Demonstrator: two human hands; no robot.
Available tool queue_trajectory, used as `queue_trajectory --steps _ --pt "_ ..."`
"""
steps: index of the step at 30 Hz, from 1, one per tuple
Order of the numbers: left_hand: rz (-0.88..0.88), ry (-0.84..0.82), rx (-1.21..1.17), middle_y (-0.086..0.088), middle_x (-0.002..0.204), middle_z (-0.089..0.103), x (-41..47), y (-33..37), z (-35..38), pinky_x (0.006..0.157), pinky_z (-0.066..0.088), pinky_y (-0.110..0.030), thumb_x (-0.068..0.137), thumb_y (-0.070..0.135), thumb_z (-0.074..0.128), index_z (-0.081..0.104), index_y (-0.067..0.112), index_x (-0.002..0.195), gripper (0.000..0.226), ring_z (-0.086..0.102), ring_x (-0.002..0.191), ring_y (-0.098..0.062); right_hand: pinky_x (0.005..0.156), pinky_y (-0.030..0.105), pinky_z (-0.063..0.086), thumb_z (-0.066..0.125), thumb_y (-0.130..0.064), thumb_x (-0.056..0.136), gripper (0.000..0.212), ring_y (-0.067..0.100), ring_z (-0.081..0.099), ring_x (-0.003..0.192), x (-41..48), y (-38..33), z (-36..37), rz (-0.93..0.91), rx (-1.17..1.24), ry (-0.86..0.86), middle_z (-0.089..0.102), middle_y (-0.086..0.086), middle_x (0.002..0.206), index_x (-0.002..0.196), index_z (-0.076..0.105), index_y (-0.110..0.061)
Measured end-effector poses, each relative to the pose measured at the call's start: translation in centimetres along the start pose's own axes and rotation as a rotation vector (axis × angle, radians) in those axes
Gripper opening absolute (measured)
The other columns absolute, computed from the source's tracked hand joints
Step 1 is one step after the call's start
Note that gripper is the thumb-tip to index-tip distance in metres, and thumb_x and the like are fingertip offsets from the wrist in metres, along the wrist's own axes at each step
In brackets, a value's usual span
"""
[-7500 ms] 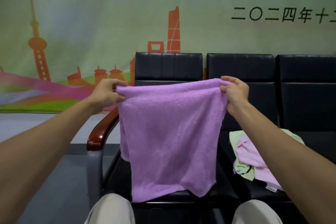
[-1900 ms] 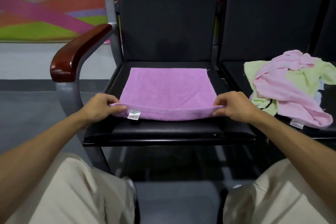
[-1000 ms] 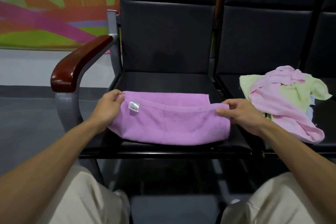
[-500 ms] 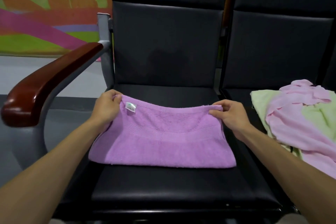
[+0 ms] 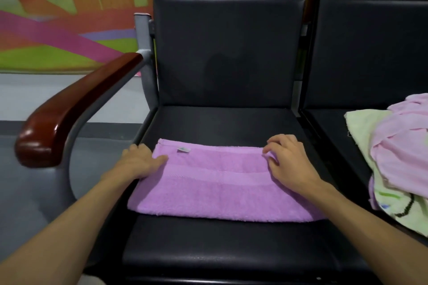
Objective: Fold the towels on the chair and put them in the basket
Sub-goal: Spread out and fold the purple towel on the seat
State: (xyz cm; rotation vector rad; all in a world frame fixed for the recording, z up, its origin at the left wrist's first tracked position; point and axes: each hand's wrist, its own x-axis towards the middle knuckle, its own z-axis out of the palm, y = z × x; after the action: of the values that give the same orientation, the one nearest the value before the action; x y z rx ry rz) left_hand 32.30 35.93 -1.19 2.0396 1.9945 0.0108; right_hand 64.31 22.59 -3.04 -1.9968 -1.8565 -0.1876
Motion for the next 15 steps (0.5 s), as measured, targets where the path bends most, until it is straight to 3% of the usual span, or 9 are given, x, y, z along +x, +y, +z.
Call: queue_trajectory --steps 3,5,7,9,13,15 --pt "0.037 -0.131 0.149 -0.015 0.127 0.055 -1.7 0.7 -0.5 0.091 0.042 -0.034 0.091 0.059 0.049 0.056 0.004 0.117 0.061 0.052 0.118 -0.03 0.099 0.027 0.034 0.054 -0.028 0.095 0.019 0.01 0.043 0.113 0.0 -1.1 -0.2 -0.117 -0.001 -0.103 0.054 -0.008 0.12 0.11 0.065 -0.024" --pt "0.055 -0.149 0.076 -0.01 0.108 0.061 -2.6 1.1 -0.9 0.072 0.043 -0.03 0.094 0.043 0.053 0.057 0.009 0.096 0.035 0.059 0.095 -0.025 0.101 0.029 0.036 0.05 -0.029 0.097 0.024 0.012 0.046 0.112 -0.2 -1.6 -0.3 -0.162 0.035 -0.207 0.054 -0.006 0.121 0.117 0.061 -0.022" --pt "0.025 -0.145 -0.065 -0.006 0.09 0.059 -3.4 1.0 -1.2 0.058 0.04 -0.028 0.093 0.032 0.054 0.053 0.01 0.083 0.024 0.056 0.076 -0.021 0.102 0.032 0.037 0.049 -0.029 0.098 0.026 0.015 0.047 0.113 -0.4 -2.1 -0.3 -0.163 0.058 -0.263 0.053 -0.004 0.122 0.12 0.059 -0.02" --pt "-0.009 -0.164 -0.258 -0.006 0.08 0.059 -4.1 0.6 -1.5 0.055 0.038 -0.025 0.092 0.025 0.054 0.057 0.007 0.081 0.021 0.054 0.067 -0.019 0.103 0.034 0.038 0.05 -0.028 0.096 0.026 0.016 0.047 0.115 -0.8 -2.3 -0.5 -0.147 0.078 -0.283 0.053 -0.004 0.121 0.119 0.06 -0.021" --pt "-0.057 -0.274 -0.856 -0.015 0.096 0.071 -6.2 0.9 -2.7 0.064 0.052 -0.027 0.089 0.016 0.064 0.067 -0.002 0.099 0.022 0.067 0.076 -0.024 0.102 0.025 0.037 0.056 -0.025 0.094 0.024 0.013 0.049 0.114 -1.4 -2.5 -1.1 -0.118 0.16 -0.327 0.055 -0.004 0.12 0.117 0.063 -0.021" --pt "-0.029 -0.283 -1.059 -0.016 0.096 0.071 -7.5 2.1 -3.4 0.063 0.054 -0.03 0.088 0.016 0.067 0.066 -0.002 0.1 0.021 0.069 0.078 -0.024 0.093 0.017 0.039 0.061 -0.021 0.092 0.022 0.009 0.053 0.107 -1.8 -2.2 -1.7 -0.066 0.26 -0.321 0.058 -0.005 0.116 0.114 0.066 -0.021"
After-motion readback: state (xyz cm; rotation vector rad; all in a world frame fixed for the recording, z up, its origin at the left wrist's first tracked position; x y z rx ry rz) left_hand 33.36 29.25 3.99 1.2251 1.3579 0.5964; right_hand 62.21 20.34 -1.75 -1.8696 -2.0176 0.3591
